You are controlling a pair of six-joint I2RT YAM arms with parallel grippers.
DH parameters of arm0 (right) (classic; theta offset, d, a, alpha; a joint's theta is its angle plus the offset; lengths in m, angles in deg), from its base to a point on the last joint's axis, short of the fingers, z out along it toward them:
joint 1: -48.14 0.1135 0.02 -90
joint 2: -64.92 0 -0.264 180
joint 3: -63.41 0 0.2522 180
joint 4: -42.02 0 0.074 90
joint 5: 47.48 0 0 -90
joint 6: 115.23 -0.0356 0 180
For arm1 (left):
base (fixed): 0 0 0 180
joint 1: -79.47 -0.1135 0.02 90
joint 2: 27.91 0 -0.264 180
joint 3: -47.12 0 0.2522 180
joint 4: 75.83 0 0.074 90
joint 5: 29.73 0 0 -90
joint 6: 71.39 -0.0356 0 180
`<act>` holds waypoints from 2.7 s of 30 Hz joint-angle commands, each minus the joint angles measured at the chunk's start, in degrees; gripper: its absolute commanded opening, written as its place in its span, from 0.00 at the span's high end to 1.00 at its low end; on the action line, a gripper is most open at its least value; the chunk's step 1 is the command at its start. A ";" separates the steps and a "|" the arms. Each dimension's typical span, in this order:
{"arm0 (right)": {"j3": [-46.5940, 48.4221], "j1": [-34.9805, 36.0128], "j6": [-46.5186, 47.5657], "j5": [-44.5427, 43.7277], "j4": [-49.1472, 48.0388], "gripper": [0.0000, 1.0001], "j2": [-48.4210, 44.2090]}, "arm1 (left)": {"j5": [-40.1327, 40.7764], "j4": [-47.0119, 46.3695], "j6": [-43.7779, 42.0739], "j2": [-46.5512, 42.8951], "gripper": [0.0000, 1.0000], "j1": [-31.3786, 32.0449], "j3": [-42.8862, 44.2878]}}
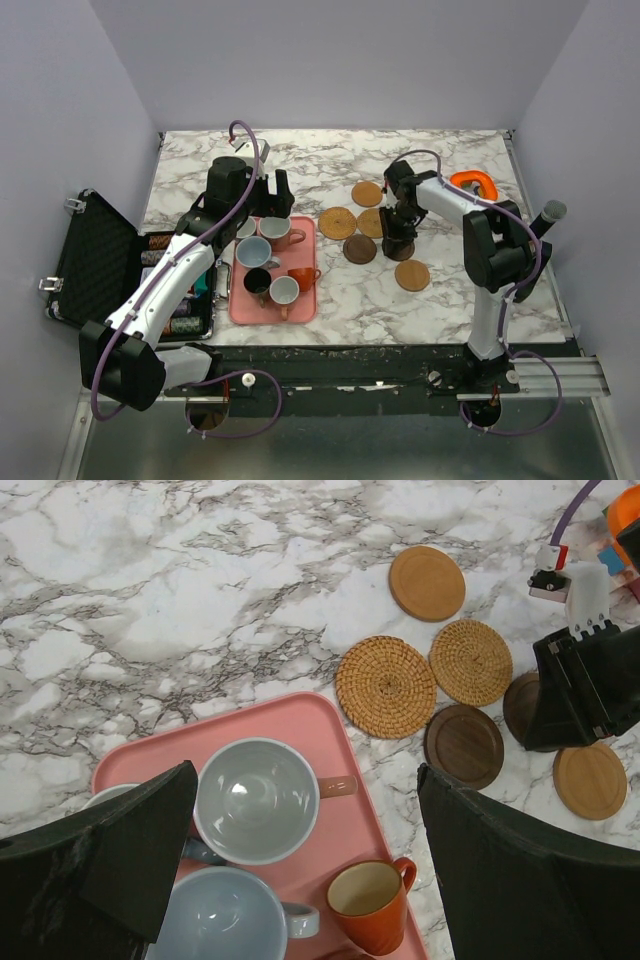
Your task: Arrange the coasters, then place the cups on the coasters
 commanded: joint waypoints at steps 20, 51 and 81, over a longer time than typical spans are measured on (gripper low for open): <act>35.84 0.34 0.62 -7.79 -6.80 0.36 15.26 | 0.49 -0.12 -0.08 0.01 0.01 0.34 -0.43; 30.06 -10.29 -11.95 -5.23 -0.03 0.36 18.01 | -0.65 -0.03 0.44 0.01 0.01 0.34 -0.26; 35.32 -4.58 2.82 -15.95 0.49 0.33 18.61 | -0.30 -0.12 0.36 1.42 0.01 0.78 -0.52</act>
